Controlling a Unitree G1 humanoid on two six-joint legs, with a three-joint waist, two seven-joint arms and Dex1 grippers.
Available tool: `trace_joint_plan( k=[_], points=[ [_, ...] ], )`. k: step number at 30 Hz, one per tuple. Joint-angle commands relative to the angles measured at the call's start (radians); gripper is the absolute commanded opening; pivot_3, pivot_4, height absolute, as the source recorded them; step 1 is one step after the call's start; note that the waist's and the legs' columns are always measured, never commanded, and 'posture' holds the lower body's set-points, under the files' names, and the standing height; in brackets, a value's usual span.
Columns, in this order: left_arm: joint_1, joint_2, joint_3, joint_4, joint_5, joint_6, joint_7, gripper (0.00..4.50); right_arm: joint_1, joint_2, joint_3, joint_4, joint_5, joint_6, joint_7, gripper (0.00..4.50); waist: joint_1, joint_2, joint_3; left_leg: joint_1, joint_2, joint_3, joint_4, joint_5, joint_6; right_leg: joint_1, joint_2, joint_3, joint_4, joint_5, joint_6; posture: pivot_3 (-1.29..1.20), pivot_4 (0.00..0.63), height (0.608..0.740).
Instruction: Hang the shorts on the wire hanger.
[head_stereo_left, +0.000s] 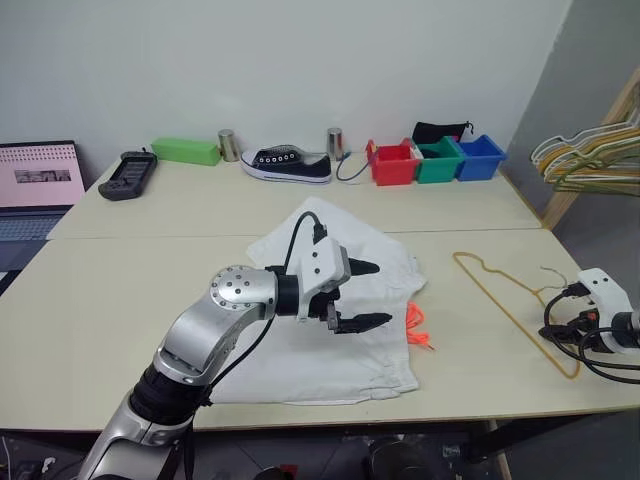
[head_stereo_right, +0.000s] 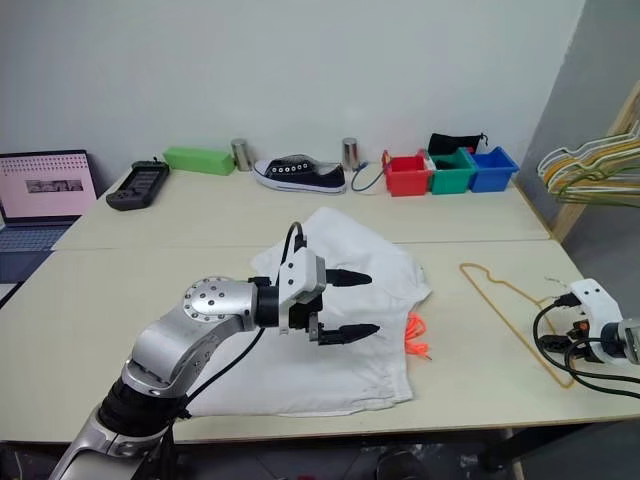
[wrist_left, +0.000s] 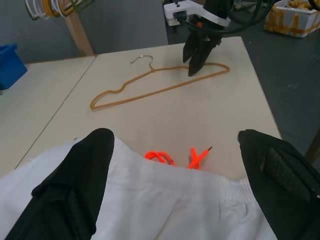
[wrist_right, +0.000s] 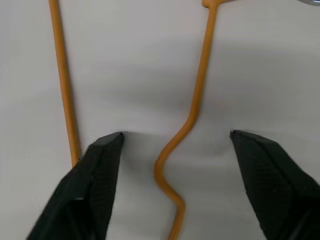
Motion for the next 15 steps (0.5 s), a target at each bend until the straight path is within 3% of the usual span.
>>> trace_joint_plan(
  k=[1,11,15],
  points=[
    [-0.015,0.013,0.019,-0.023,-0.001,-0.008,-0.003,4.22,0.019,-0.012,0.025,0.021,0.009,0.027,0.047,2.38,0.002,-0.001,0.0,0.0,0.0,0.0,0.0,0.0,0.0,0.0,0.0,0.0,0.0,0.0,0.0,-0.26,0.034,0.74],
    [-0.016,0.024,0.026,-0.025,-0.003,-0.004,0.007,4.22,0.037,0.005,0.024,0.021,0.005,0.029,0.041,0.02,0.008,-0.004,-0.002,0.0,0.0,-0.002,-0.001,0.0,0.0,0.001,0.0,-0.002,0.0,0.0,-0.001,-0.25,0.033,0.74],
    [-0.026,0.023,0.029,-0.012,0.002,-0.01,0.009,4.22,0.017,0.015,0.022,0.046,-0.016,-0.009,0.016,0.02,0.007,-0.007,-0.004,0.001,0.0,-0.002,0.0,0.0,0.0,0.001,0.0,-0.002,0.0,0.0,-0.001,-0.26,0.032,0.74]
  ],
)
